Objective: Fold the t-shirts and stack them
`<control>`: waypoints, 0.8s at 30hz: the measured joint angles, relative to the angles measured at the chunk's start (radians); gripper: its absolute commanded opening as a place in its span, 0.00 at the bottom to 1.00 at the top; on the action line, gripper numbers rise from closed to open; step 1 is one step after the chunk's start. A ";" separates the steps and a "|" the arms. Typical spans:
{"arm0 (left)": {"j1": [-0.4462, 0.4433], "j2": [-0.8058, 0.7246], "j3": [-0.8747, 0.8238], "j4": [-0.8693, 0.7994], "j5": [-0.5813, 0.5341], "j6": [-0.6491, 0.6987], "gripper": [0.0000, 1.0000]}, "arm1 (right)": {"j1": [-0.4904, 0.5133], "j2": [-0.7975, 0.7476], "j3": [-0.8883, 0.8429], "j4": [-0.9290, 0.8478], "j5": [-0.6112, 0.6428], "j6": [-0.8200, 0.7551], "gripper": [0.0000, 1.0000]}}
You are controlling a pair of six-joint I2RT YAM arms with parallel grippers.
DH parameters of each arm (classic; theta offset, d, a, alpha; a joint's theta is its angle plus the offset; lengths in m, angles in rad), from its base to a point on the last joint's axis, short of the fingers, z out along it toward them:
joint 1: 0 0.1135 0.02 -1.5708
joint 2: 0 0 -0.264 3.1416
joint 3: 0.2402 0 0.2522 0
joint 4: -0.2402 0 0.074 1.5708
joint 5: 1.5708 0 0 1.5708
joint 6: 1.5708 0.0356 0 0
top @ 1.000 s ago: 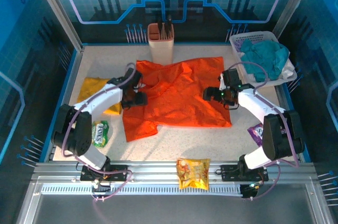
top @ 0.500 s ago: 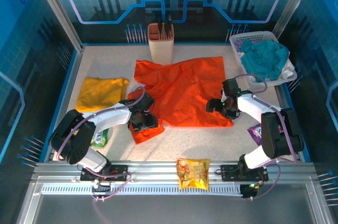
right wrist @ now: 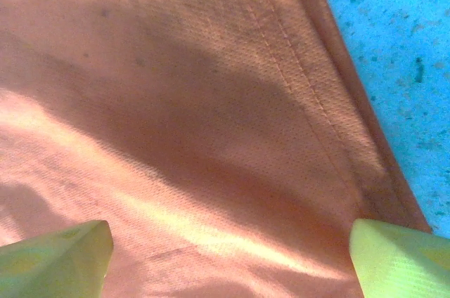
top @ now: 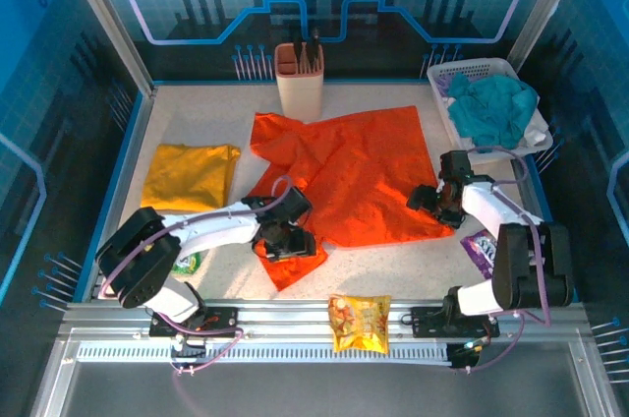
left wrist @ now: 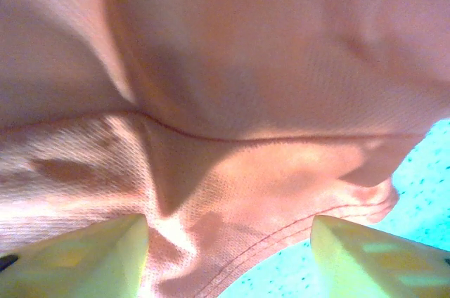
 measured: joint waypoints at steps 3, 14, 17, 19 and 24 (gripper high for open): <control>0.142 -0.076 0.065 -0.058 0.015 0.061 0.65 | 0.000 -0.045 0.000 -0.012 0.001 -0.004 0.89; 0.603 0.087 0.410 -0.042 0.018 0.280 0.57 | 0.221 -0.186 0.053 -0.016 -0.024 -0.073 0.91; 0.682 0.248 0.499 0.003 0.042 0.283 0.57 | 0.372 -0.199 0.061 0.023 -0.031 -0.071 0.91; 0.711 0.330 0.548 0.030 0.056 0.281 0.57 | 0.457 -0.198 0.061 0.051 -0.036 -0.064 0.91; 0.716 0.483 0.659 0.098 0.117 0.240 0.56 | 0.652 -0.122 0.093 0.144 -0.034 -0.047 0.90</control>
